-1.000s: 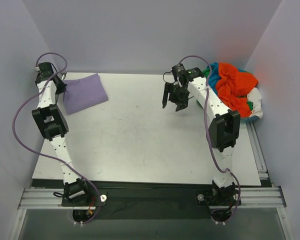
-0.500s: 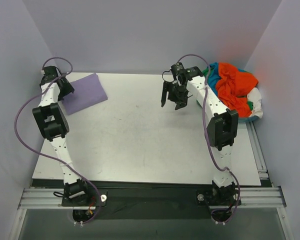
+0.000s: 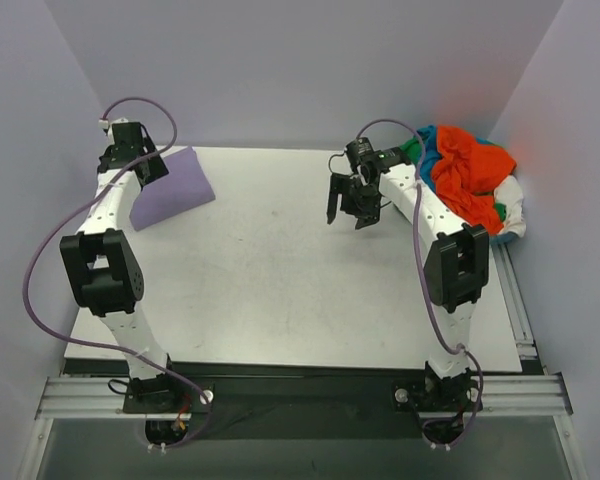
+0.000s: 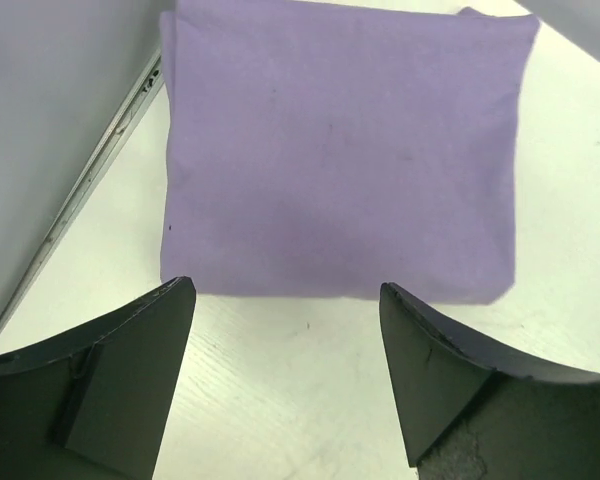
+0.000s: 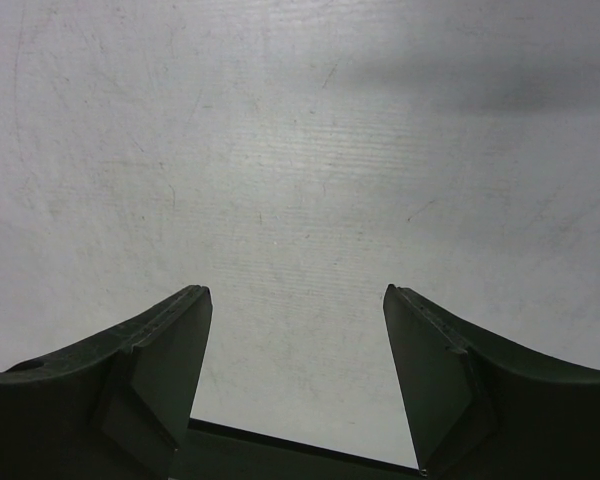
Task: Fold and stack the t-shirts
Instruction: Put the neatly folded tshirt into the corner of the board with the left arm
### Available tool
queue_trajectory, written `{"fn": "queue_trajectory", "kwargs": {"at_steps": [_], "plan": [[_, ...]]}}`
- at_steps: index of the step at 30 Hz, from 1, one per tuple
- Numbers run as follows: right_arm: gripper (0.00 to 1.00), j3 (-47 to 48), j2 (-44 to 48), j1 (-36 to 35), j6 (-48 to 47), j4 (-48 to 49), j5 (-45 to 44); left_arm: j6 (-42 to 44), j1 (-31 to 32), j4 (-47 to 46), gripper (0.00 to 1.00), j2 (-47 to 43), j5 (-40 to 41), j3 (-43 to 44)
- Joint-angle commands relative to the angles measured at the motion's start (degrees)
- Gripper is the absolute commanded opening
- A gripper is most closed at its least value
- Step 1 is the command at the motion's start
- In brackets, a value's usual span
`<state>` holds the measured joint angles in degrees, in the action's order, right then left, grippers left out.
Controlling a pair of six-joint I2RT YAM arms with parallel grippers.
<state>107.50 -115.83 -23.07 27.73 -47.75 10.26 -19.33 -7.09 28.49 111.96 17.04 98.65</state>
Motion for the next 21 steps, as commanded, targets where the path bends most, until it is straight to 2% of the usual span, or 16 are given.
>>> {"fn": "queue_trajectory", "kwargs": {"at_steps": [1, 7, 8, 11, 13, 21], "plan": [[0.71, -5.2, 6.9, -0.4, -1.0, 3.1, -1.3, -1.0, 1.5, -1.7, 0.85, -6.6, 1.3, -6.9], [0.71, -18.2, 15.4, -0.8, -1.2, 11.3, -2.1, -2.9, 9.5, 0.8, 0.87, -20.8, 0.9, -18.7], [0.71, -19.9, 16.7, -1.0, -1.1, 12.1, -2.3, -3.9, 12.0, 1.5, 0.91, -22.3, 1.2, -21.3], [0.71, -27.6, 22.1, -1.5, -1.3, 15.4, -3.1, -6.5, 16.3, 4.6, 0.93, -28.2, 3.1, -25.9], [0.71, -31.3, 26.8, -2.2, -1.3, 17.8, -4.3, -8.3, 20.3, 6.7, 0.97, -32.4, 4.7, -28.2], [0.70, -50.4, 44.5, -4.8, -0.4, 22.1, -7.4, -17.0, 31.7, 15.2, 0.97, -44.3, 8.4, -35.8]]}}
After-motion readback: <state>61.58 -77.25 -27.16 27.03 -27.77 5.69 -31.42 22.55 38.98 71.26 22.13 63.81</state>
